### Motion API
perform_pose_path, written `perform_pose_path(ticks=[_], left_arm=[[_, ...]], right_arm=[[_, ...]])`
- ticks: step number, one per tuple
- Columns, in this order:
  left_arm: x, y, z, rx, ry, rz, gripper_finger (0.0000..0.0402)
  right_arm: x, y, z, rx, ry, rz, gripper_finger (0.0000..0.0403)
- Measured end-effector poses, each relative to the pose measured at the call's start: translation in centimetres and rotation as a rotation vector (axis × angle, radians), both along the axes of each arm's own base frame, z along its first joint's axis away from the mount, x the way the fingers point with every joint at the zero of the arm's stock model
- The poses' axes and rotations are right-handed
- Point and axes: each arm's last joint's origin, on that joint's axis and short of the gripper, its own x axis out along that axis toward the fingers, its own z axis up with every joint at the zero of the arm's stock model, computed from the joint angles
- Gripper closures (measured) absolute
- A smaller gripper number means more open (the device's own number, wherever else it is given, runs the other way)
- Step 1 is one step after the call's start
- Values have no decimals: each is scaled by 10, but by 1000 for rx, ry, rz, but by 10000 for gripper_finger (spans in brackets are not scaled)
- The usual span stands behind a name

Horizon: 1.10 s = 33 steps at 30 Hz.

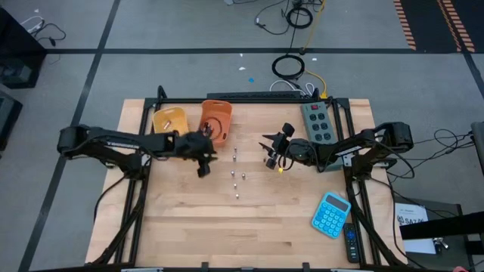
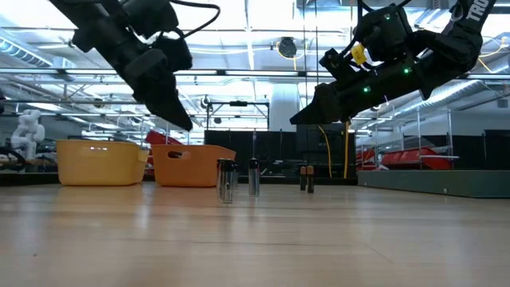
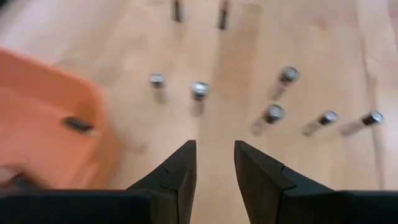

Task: Sort batteries
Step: Put the silver battery into the yellow bin

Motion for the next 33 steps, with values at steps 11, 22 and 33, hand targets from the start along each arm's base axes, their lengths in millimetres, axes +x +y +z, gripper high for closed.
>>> perform_pose_path(ticks=[11, 22, 33], left_arm=[[27, -18, -35, -63, 31, -88, 283], [37, -24, -60, -84, 82, -134, 283], [44, -26, -55, -86, -11, -154, 283]], right_arm=[[0, 1, 0, 17, -5, 25, 261], [0, 1, 0, 16, -5, 25, 261], [1, 2, 0, 27, -8, 42, 261]])
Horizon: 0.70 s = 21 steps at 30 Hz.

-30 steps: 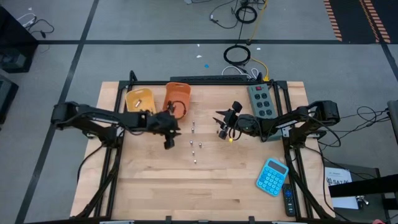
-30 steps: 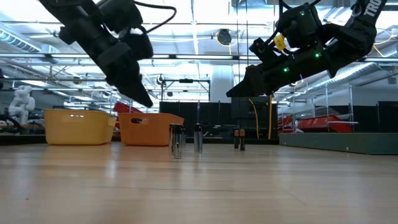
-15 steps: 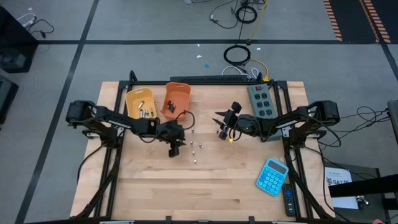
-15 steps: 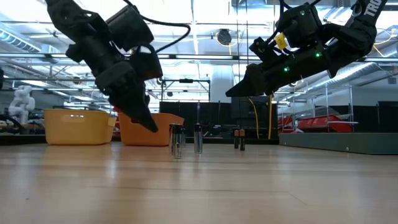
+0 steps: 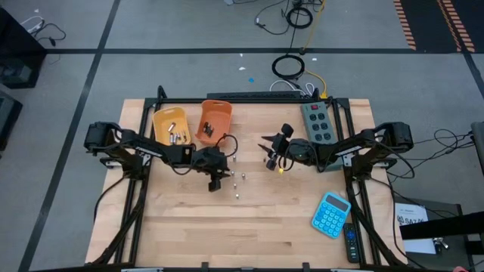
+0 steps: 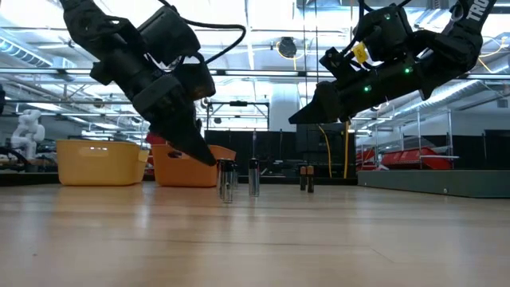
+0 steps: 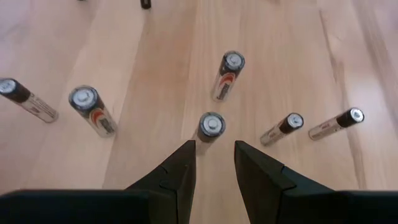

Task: Sort batteries
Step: Put the silver battery into the yellow bin

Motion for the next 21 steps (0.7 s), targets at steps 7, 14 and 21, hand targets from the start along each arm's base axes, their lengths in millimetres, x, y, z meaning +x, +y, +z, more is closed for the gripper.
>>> perform_pose_path(ticks=[7, 14, 21], left_arm=[[0, 1, 0, 19, 3, 20, 250], [0, 1, 0, 50, -6, 20, 208], [5, 1, 2, 52, -55, 17, 205]], right_arm=[[0, 0, 0, 3, -1, 6, 261], [0, 0, 0, 3, -1, 6, 261], [0, 0, 0, 2, -3, 6, 261]])
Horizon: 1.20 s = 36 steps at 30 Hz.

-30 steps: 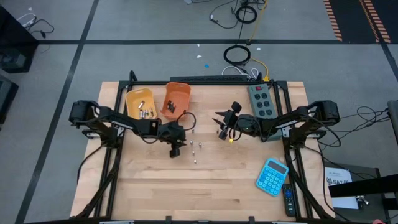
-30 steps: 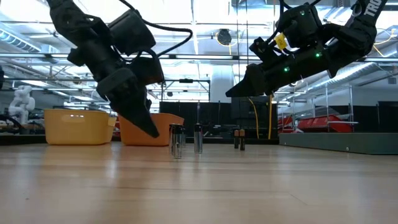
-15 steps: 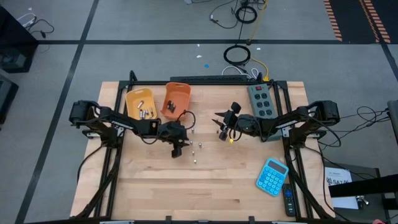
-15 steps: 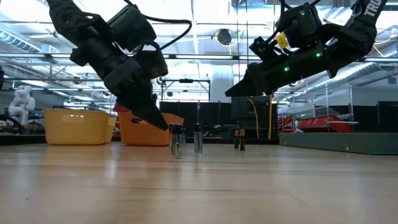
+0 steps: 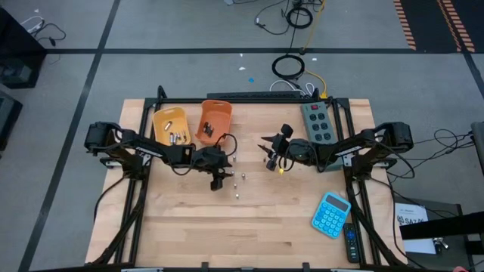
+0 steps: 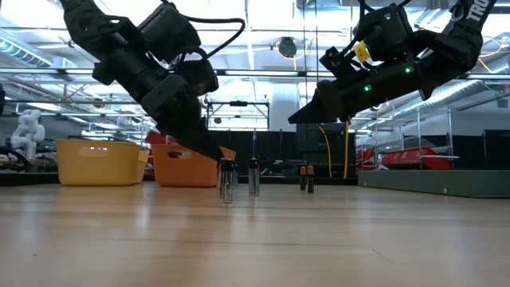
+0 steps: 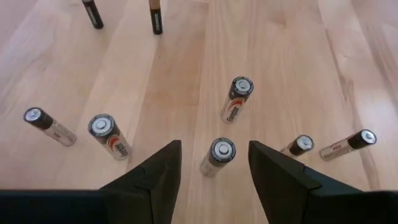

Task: Sort batteries
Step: Put the silver battery into the yellow bin

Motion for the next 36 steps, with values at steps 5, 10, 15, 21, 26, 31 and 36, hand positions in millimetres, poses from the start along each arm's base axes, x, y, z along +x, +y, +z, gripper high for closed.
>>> perform_pose_path(ticks=[5, 10, 15, 21, 26, 31, 36], left_arm=[[6, -1, -14, -18, 8, -20, 205], [9, 0, -22, 0, 14, -1, 206], [11, 0, -24, 4, 3, 4, 247], [11, 1, -24, 6, 5, 20, 350], [5, 3, -18, -2, 45, 51, 350], [-11, 13, 28, 62, 25, 156, 350], [-47, 26, 69, 281, 116, 437, 350]], right_arm=[[0, 0, 0, 0, 0, 0, 261], [0, 0, 0, 1, 1, 1, 261], [0, 0, 0, 0, 2, 1, 261], [0, 0, 0, 0, 2, 1, 261], [0, 0, 0, 1, 2, 1, 261], [0, 0, 0, 1, 3, 0, 261], [0, 0, -1, 8, 10, 0, 261]])
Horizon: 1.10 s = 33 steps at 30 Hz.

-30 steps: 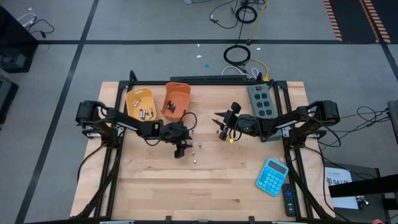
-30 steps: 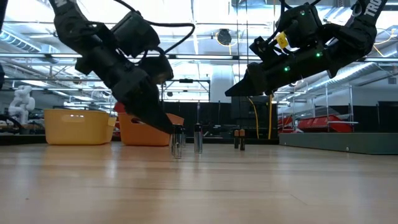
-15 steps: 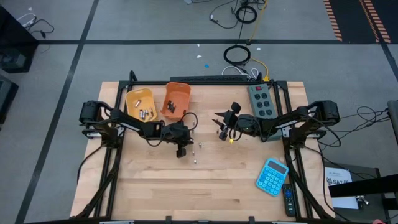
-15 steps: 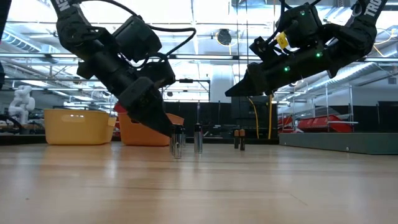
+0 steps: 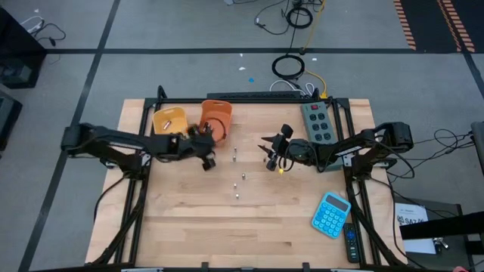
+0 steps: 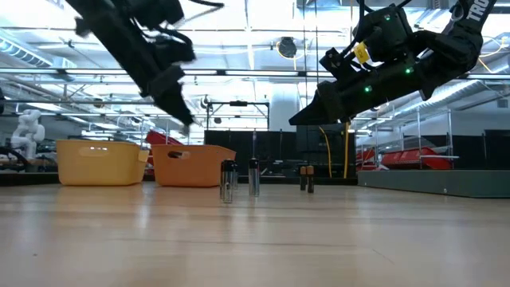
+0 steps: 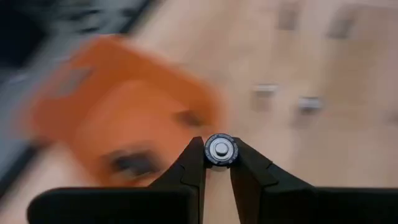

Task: Sort batteries
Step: Put the silver battery into the yellow bin

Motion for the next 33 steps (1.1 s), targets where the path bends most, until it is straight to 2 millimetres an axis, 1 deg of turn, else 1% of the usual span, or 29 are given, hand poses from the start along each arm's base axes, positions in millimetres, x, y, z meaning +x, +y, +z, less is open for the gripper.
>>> perform_pose_path(ticks=[2, 5, 9, 12, 16, 21, 26, 33], left_arm=[[-13, 6, 11, 18, 22, 110, 350], [-32, 15, 17, 0, 73, 272, 350], [-54, 31, 12, -36, 181, 465, 350], [-61, 44, 5, -47, 274, 549, 350], [-63, 64, -6, -58, 368, 599, 350], [-65, 90, -22, -130, 460, 619, 350], [-69, 114, -32, -233, 455, 597, 350], [-87, 140, -42, -350, 461, 633, 350]], right_arm=[[0, 0, 0, 0, 0, 0, 261], [0, 0, 0, 0, -1, 0, 261], [0, 0, 0, 0, -2, 0, 261], [0, 0, 0, 0, -3, 1, 261], [1, 2, 1, -3, -12, 8, 261], [1, 4, 2, -7, -16, 21, 261], [1, 5, 2, -13, -12, 26, 261], [1, 5, 2, -17, -10, 27, 261]])
